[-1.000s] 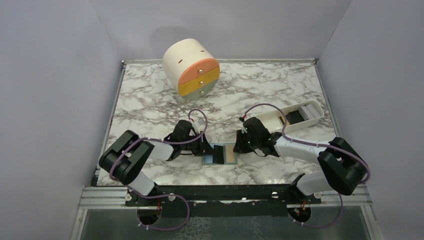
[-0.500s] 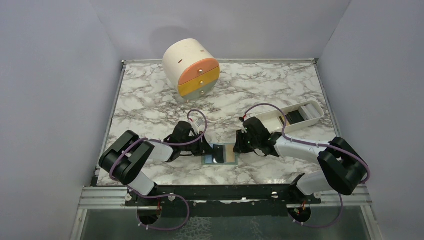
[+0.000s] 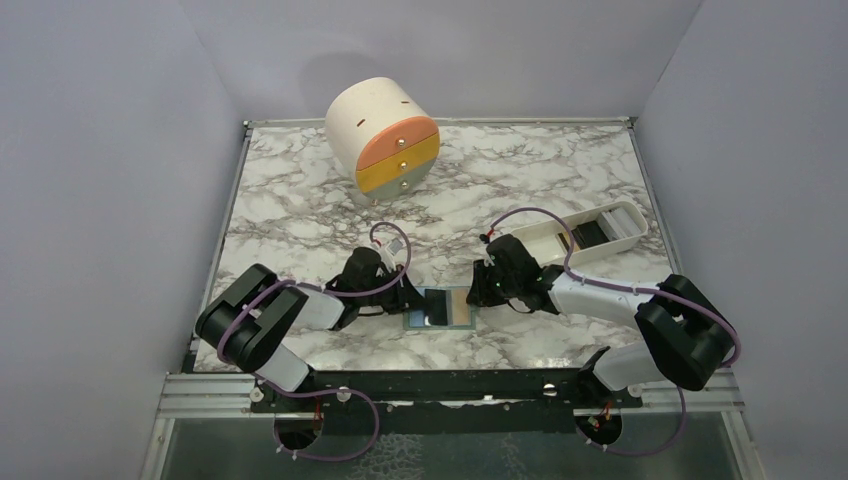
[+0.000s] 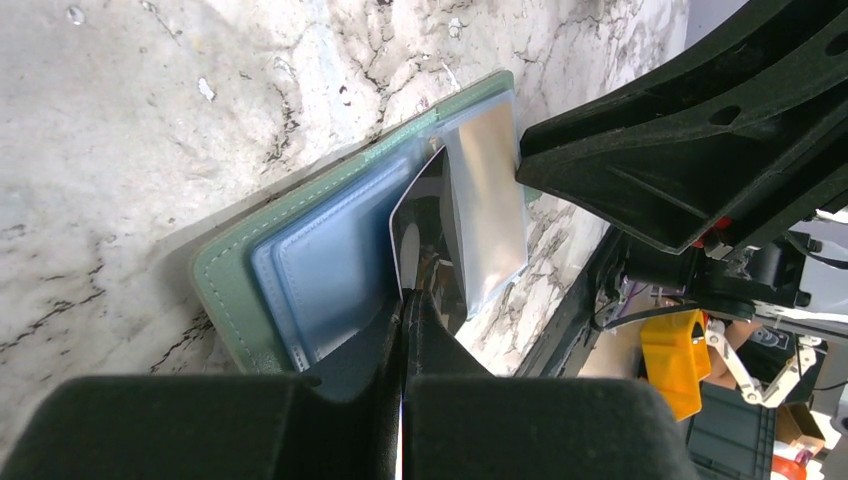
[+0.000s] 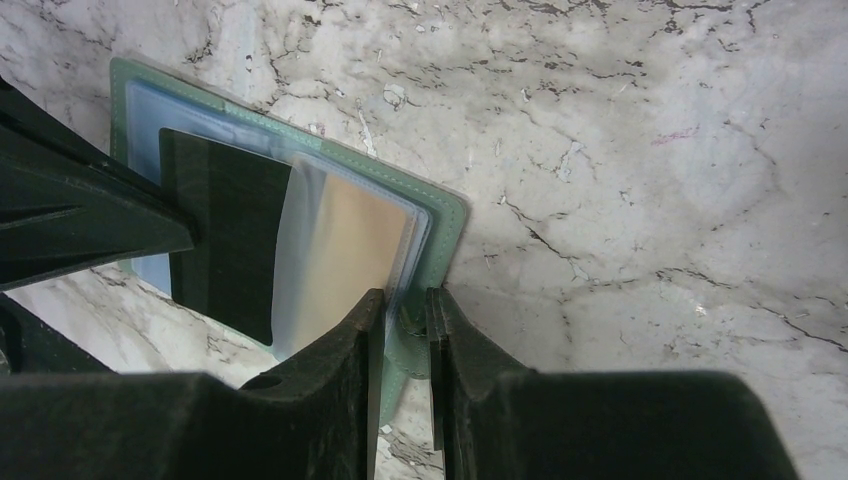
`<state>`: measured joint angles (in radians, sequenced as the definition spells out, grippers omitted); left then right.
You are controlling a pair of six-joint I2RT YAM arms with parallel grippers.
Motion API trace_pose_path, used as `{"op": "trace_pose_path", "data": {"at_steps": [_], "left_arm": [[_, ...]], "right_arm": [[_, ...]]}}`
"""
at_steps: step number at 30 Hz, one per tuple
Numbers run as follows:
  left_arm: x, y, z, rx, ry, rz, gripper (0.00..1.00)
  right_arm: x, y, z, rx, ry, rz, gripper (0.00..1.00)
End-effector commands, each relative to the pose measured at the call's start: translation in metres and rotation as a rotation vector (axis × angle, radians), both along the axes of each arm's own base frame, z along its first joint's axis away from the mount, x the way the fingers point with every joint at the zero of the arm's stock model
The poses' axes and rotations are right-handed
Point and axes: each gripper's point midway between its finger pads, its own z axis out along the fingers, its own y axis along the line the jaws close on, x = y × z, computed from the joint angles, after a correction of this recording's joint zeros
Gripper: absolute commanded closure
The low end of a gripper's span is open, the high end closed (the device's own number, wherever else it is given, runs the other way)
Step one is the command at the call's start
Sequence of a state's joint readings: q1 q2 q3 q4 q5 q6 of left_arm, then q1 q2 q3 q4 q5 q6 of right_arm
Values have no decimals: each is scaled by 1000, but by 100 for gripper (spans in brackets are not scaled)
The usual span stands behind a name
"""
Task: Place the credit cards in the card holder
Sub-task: Insert the credit card into the card holder.
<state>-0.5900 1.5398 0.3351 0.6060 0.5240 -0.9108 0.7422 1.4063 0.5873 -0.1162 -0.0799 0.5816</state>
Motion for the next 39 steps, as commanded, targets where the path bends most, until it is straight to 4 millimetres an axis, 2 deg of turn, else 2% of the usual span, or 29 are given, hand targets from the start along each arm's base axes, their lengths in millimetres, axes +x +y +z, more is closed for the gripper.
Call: {"op": "trace_pose_path", "data": {"at_steps": [1, 9, 16, 24, 29, 39], "left_arm": [[4, 11, -13, 63, -19, 80, 100], [-3, -1, -15, 57, -24, 67, 100], [-1, -3, -15, 69, -59, 80, 100], [0, 2, -15, 86, -100, 77, 100], [-3, 2, -16, 79, -72, 89, 100], [-8, -21, -12, 30, -45, 125, 100]], "right_arm": [[-13, -10, -16, -35, 50, -11, 79], [-14, -7, -14, -8, 59, -26, 79], [-15, -6, -9, 7, 61, -34, 79], [-16, -4, 5, 28, 45, -15, 71], [-20, 0, 6, 60, 59, -8, 68], [-29, 5, -4, 157, 109, -77, 75]]}}
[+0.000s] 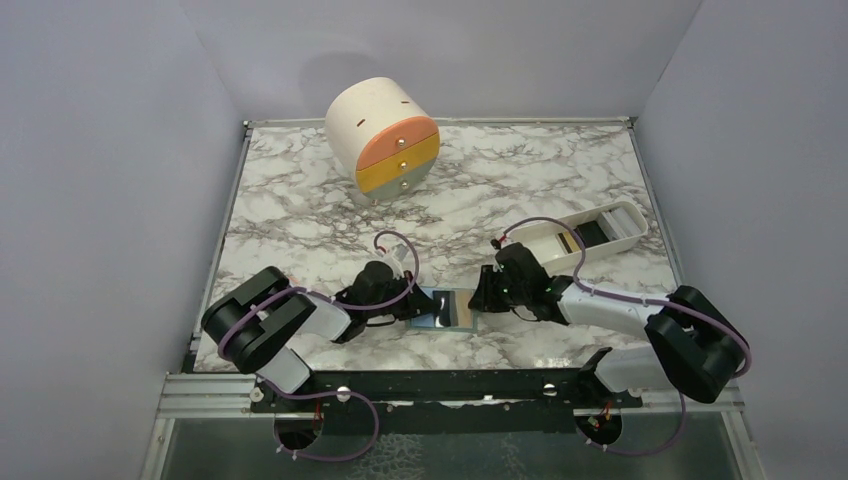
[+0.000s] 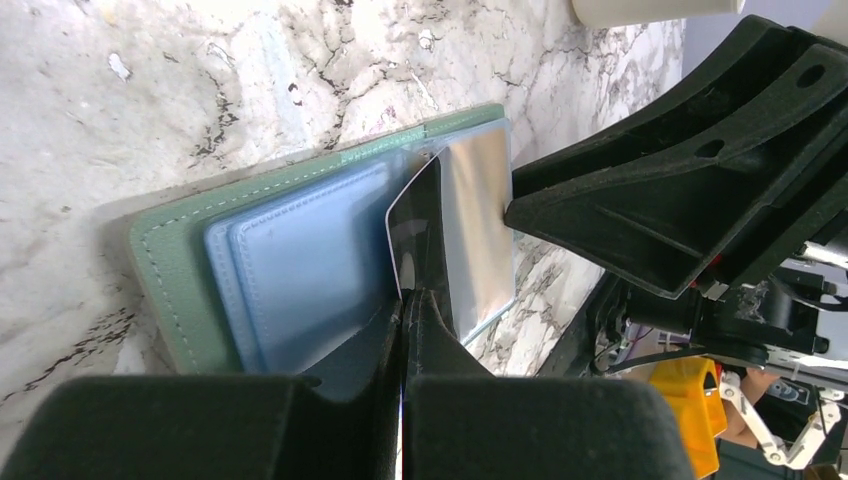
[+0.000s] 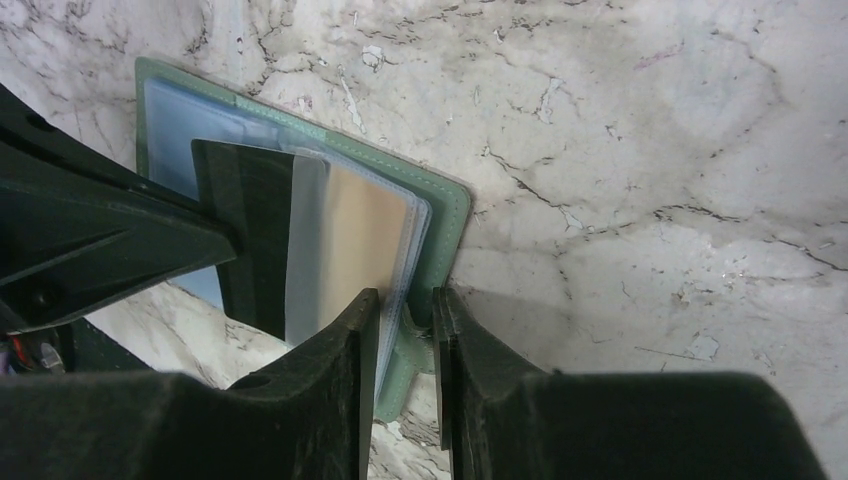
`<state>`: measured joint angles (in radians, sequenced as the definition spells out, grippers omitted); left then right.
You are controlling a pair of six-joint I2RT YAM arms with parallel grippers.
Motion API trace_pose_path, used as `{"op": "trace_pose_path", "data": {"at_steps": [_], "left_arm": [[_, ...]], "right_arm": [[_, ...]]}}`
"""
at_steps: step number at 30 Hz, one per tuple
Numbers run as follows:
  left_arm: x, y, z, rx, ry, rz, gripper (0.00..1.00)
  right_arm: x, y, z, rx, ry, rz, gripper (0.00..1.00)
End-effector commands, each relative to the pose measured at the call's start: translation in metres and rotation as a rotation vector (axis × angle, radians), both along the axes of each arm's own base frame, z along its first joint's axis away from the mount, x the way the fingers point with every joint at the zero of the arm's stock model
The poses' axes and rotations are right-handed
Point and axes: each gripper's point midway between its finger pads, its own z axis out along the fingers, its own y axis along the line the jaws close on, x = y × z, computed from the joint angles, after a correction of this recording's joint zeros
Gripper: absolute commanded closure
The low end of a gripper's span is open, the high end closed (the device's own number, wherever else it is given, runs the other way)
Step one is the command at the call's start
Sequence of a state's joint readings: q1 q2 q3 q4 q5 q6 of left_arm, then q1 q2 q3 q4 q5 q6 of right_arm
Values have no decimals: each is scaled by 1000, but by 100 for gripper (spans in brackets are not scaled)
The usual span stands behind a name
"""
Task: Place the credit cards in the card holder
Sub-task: Insert the credit card into the card holder.
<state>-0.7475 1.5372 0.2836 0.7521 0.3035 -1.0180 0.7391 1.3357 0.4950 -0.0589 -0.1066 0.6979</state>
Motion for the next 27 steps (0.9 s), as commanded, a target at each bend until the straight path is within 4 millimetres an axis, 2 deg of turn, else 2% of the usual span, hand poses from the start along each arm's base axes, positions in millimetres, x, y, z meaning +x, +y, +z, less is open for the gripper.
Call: {"op": "trace_pose_path", "data": {"at_steps": [1, 6, 12, 15, 22, 25, 27], "left_arm": [[-1, -2, -13, 25, 22, 46, 100], [-3, -6, -11, 19, 7, 19, 100], [-2, -4, 1, 12, -15, 29, 66], [-1, -3, 5, 19, -21, 36, 57], [1, -7, 11, 30, -30, 17, 52], [-1, -10, 8, 37, -23, -1, 53], [-2, -14, 7, 39, -21, -22, 57]], "right_arm": [[-15, 8, -4, 79, 59, -7, 76], [-14, 4, -5, 57, 50, -10, 77], [-5, -7, 14, -3, -24, -13, 76], [-5, -7, 18, -2, -35, -8, 76], [-8, -1, 11, 19, -13, 20, 78], [-9, 0, 6, 21, -2, 19, 79], [-8, 2, 4, 26, -4, 24, 79]]}}
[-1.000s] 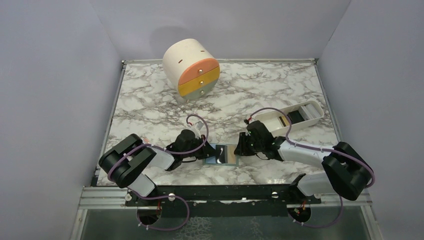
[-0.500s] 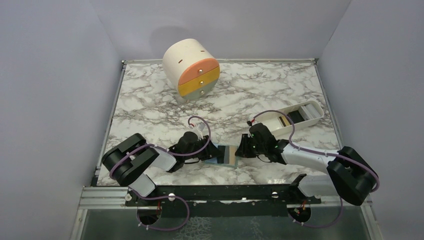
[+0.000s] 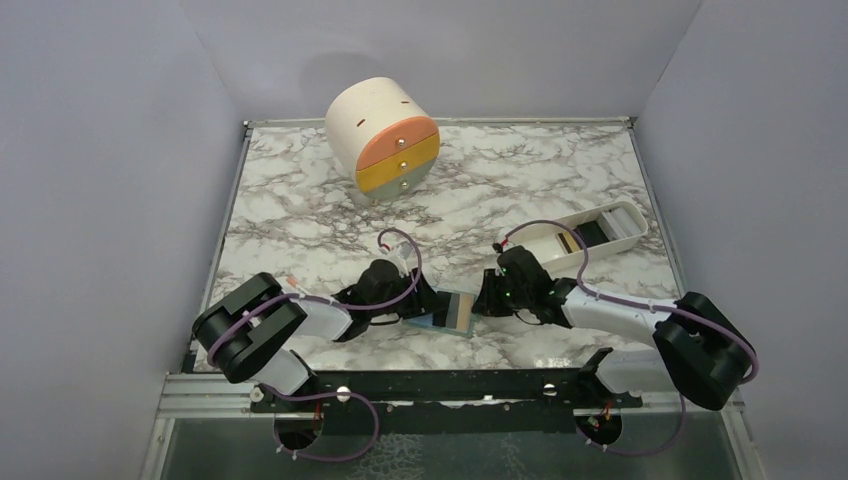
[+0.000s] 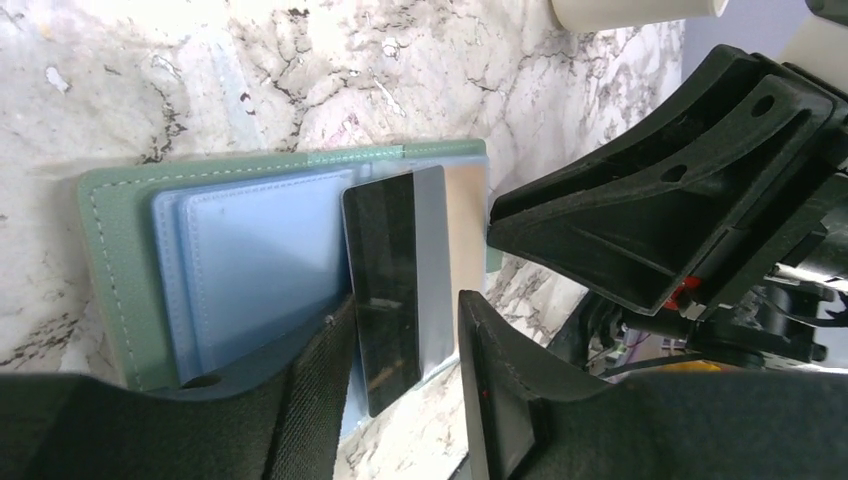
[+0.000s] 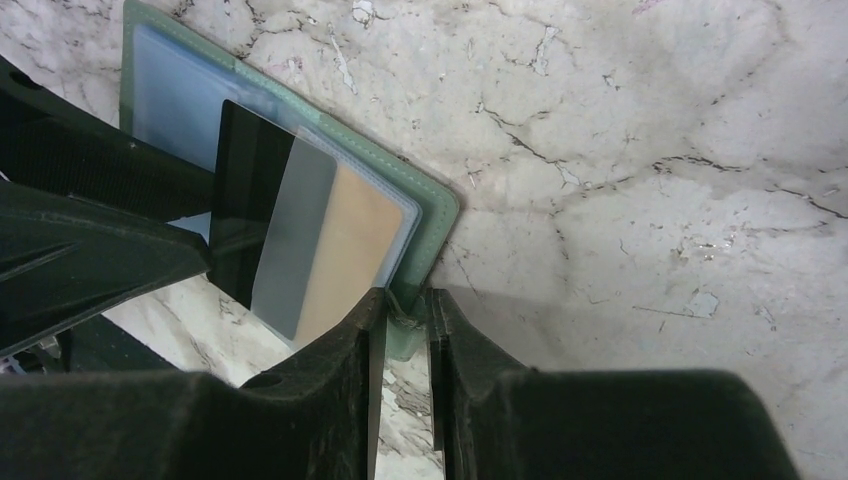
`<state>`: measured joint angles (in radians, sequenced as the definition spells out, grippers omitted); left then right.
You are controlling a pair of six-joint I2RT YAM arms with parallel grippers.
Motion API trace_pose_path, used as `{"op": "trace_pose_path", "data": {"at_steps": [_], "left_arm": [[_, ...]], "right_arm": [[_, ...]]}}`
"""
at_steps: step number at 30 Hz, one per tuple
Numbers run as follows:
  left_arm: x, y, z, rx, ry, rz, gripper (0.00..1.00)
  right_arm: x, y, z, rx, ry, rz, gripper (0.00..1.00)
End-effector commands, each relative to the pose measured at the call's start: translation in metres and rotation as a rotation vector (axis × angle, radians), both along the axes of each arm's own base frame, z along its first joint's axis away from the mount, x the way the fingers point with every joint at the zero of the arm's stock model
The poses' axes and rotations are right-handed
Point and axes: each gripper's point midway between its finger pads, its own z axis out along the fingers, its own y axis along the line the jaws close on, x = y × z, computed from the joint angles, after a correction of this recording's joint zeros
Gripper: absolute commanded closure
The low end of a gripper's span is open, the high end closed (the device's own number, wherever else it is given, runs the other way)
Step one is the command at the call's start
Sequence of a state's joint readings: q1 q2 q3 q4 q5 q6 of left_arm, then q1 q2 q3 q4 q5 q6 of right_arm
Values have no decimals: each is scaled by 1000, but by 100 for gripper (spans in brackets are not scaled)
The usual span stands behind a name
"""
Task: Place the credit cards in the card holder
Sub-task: Insert the credit card into the card holder.
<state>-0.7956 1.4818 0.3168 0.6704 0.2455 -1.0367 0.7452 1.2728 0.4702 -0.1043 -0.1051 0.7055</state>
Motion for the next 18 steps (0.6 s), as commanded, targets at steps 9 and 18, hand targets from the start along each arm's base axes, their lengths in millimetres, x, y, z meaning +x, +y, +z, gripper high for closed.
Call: {"op": "trace_pose_path", "data": {"at_steps": [9, 18], "left_arm": [[-5, -27, 7, 9, -50, -122, 66], [-7, -20, 6, 4, -22, -75, 58]], "right_arm": [[13, 20, -3, 37, -53, 68, 80], [16, 17, 1, 13, -65, 61, 74]]}}
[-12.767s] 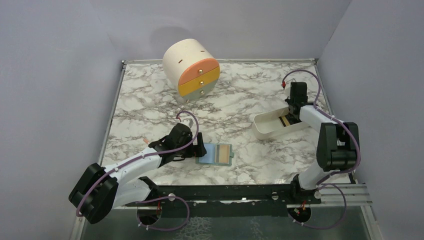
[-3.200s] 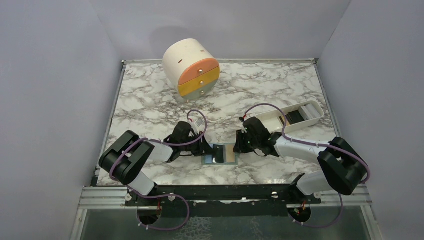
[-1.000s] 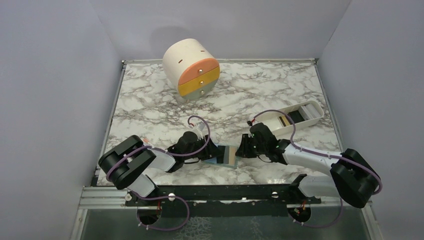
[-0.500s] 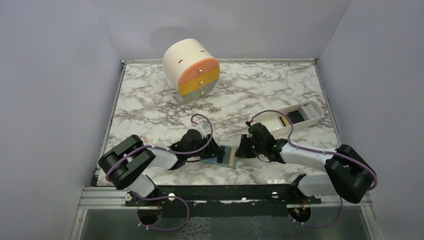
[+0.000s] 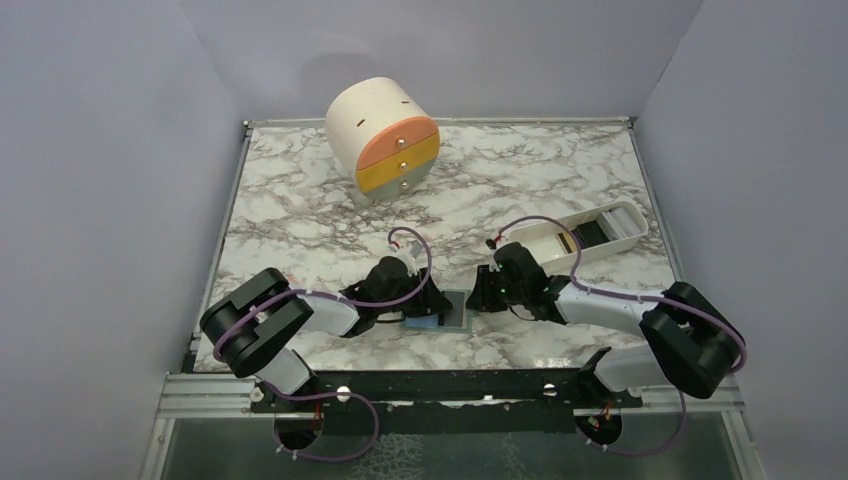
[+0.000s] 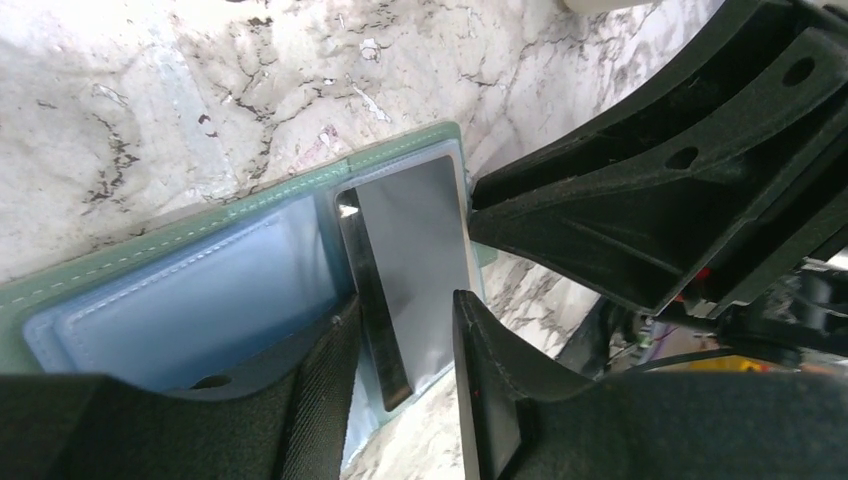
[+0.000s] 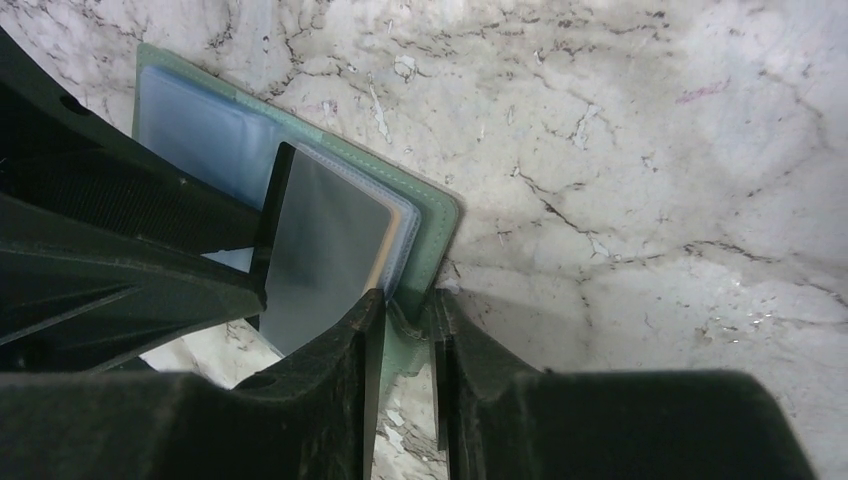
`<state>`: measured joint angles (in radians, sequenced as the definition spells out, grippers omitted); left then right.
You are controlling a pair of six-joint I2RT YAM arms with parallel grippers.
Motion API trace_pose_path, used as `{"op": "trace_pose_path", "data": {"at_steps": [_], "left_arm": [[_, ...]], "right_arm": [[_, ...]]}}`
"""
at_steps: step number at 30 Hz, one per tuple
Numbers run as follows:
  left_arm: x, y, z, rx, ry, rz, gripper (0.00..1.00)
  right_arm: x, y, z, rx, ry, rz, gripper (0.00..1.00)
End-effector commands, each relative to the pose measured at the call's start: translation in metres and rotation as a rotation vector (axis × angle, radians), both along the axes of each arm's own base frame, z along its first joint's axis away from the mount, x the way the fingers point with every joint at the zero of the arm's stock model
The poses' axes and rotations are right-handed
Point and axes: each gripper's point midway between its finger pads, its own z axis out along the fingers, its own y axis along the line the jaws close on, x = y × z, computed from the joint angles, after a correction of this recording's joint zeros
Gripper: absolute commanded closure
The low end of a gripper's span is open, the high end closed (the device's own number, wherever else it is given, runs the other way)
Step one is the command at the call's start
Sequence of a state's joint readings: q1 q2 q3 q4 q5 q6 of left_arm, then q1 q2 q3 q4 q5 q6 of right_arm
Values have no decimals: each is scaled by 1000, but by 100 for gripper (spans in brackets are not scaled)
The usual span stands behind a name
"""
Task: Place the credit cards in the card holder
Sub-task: Insert the credit card into the card holder.
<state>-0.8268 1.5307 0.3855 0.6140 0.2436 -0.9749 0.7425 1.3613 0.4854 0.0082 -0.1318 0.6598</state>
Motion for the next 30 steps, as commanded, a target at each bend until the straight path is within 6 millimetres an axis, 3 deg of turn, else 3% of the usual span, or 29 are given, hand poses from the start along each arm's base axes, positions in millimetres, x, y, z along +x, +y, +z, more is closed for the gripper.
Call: {"op": "trace_pose_path", "data": {"at_steps": [1, 5, 10, 16, 20, 27, 30], "left_arm": [[-7, -5, 11, -47, 3, -8, 56], [-6, 1, 14, -17, -9, 7, 48], [-1, 5, 24, 18, -39, 15, 41], [-8, 2, 33, 8, -39, -40, 36], [-9, 1, 41, 40, -68, -84, 34], [0, 22, 63, 218, -179, -121, 1], [5, 30, 79, 249, -233, -114, 1]], "right_arm": [[6, 2, 10, -12, -40, 16, 71], [15, -9, 30, -86, -89, -3, 59], [35, -28, 69, -176, -214, -39, 50], [76, -57, 110, -344, -362, -94, 40], [108, -100, 126, -530, -396, -161, 40], [152, -185, 144, -757, -455, -294, 43], [164, -220, 144, -814, -468, -323, 43]]}}
